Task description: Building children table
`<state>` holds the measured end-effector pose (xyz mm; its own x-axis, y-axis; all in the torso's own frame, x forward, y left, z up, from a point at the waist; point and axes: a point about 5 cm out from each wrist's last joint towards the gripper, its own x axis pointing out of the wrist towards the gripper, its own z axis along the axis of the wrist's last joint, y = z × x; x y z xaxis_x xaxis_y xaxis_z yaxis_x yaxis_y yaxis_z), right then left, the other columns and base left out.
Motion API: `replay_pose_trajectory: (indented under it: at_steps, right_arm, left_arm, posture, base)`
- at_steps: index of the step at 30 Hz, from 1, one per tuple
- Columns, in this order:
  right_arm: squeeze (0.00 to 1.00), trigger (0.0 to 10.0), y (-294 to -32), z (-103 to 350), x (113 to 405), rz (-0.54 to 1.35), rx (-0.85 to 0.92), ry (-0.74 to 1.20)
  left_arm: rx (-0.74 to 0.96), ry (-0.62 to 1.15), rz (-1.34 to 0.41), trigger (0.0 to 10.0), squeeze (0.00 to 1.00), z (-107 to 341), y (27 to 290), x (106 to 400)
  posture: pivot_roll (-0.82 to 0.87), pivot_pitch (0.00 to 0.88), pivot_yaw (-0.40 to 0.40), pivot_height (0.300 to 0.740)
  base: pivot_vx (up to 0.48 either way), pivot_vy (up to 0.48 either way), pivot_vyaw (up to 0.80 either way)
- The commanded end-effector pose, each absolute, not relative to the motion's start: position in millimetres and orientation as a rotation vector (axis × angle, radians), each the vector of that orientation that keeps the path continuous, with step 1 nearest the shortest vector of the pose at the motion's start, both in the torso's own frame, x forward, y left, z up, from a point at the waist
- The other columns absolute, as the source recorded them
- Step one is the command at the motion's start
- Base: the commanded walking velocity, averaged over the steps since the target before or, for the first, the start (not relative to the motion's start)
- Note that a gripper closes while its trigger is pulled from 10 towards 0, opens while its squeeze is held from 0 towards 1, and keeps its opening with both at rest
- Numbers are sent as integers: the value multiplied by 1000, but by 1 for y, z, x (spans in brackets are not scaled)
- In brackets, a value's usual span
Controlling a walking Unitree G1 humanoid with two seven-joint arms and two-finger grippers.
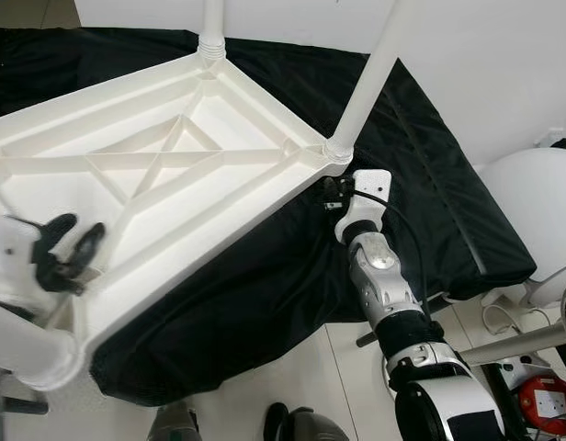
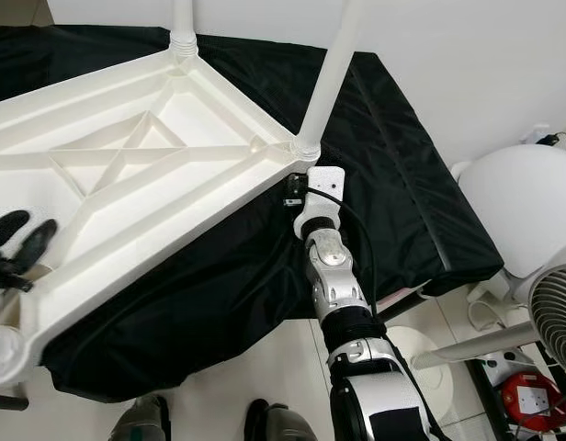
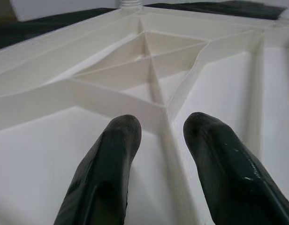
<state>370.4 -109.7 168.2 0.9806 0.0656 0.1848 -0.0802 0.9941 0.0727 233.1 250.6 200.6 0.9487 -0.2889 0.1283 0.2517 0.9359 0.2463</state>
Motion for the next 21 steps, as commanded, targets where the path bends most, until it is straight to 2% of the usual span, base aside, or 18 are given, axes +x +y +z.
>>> replay_pose_trajectory:
  at_steps: [1,6,9,15,21]
  right_arm:
    - [0,10000,-118,159,372,9,101,-126]
    - [0,10000,-124,154,378,-67,122,-71]
    - [0,10000,-124,154,378,-72,124,-66]
    - [0,10000,-118,155,387,-2,152,-23]
    - [0,10000,-118,156,393,29,143,4]
  left_arm:
    - [171,-159,-300,10000,0,198,231,235]
    - [113,-171,-389,10000,0,197,196,239]
    - [105,-168,-394,10000,0,197,193,239]
    - [78,-201,-457,10000,0,207,165,241]
    - [71,-210,-477,10000,0,213,155,240]
  posture:
    - [262,203,-130,740]
    - [259,204,-124,740]
    - [259,204,-124,740]
    - [251,207,-108,740]
    - [248,213,-108,740]
  base:
    - [0,0,0]
    - [0,0,0]
    - [0,0,0]
    - [0,0,0]
    - [0,0,0]
